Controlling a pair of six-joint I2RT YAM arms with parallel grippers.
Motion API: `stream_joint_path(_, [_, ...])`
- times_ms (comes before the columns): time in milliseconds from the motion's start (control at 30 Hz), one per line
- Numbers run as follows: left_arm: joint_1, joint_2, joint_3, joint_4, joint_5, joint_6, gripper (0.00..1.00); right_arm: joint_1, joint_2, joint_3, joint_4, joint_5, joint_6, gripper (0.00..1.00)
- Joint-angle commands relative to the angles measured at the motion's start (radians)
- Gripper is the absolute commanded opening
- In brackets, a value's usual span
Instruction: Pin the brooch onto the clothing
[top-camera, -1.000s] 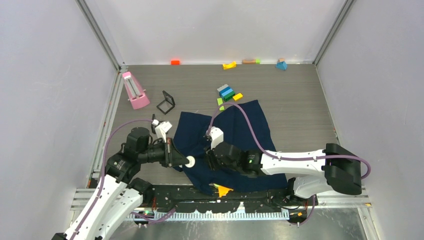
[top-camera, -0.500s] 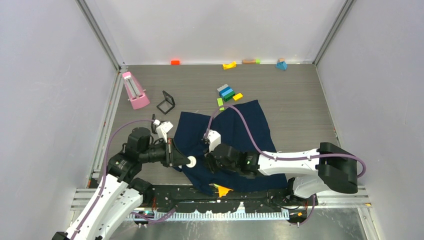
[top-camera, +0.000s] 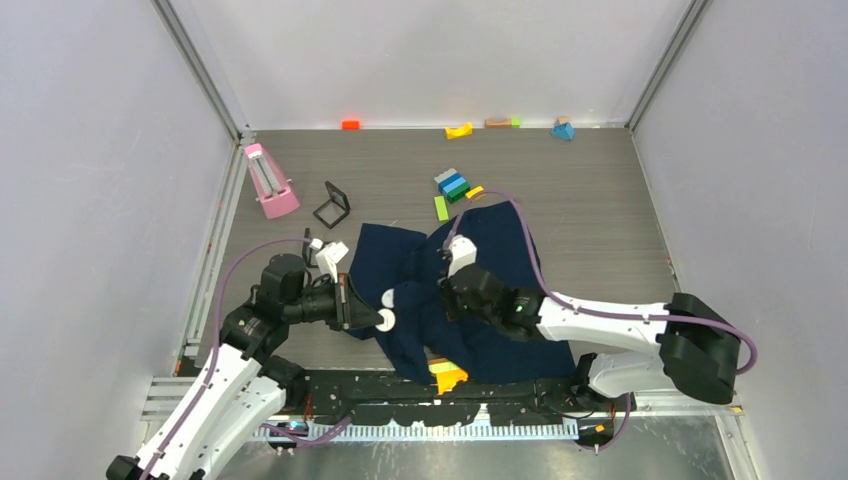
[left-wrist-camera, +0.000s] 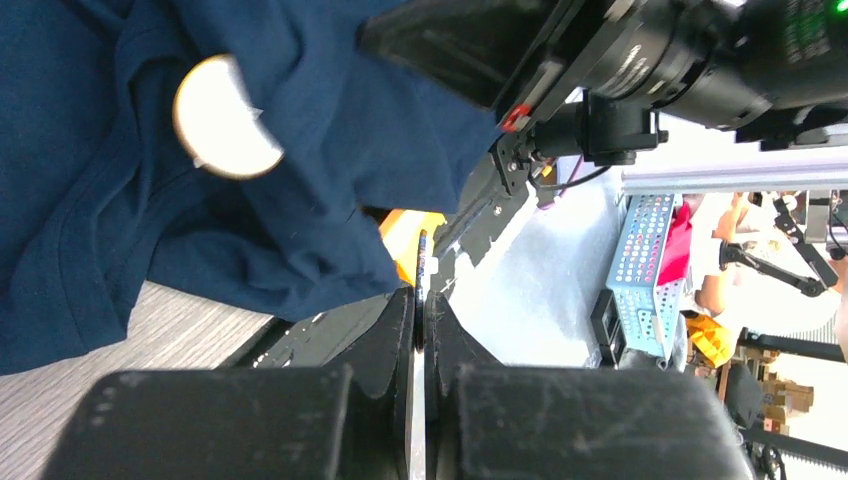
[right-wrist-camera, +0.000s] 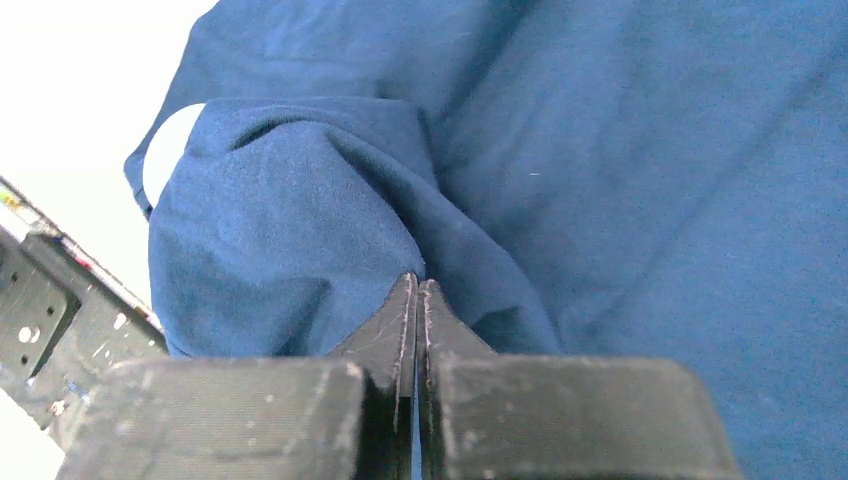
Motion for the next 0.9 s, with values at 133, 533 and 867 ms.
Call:
stream_joint_path(133, [0.006,-0.021,-0.083,0.200,-0.032,-0.094,0.00,-0.070,-0.121,-0.007,-0.079,0.015,-0.002,0.21])
stream_joint_path(533, [0.006,-0.117,-0.134,0.152,-0.183,-0.091,0.00,0.093,-0.160,0.106,-0.228,0.188,0.168,0.54])
stream_joint_path(867, [0.006,-0.239,-0.169,0.064,-0.281,-0.133,0.00,0.225,-0.014,0.167,-0.169,0.325,0.290,0.54])
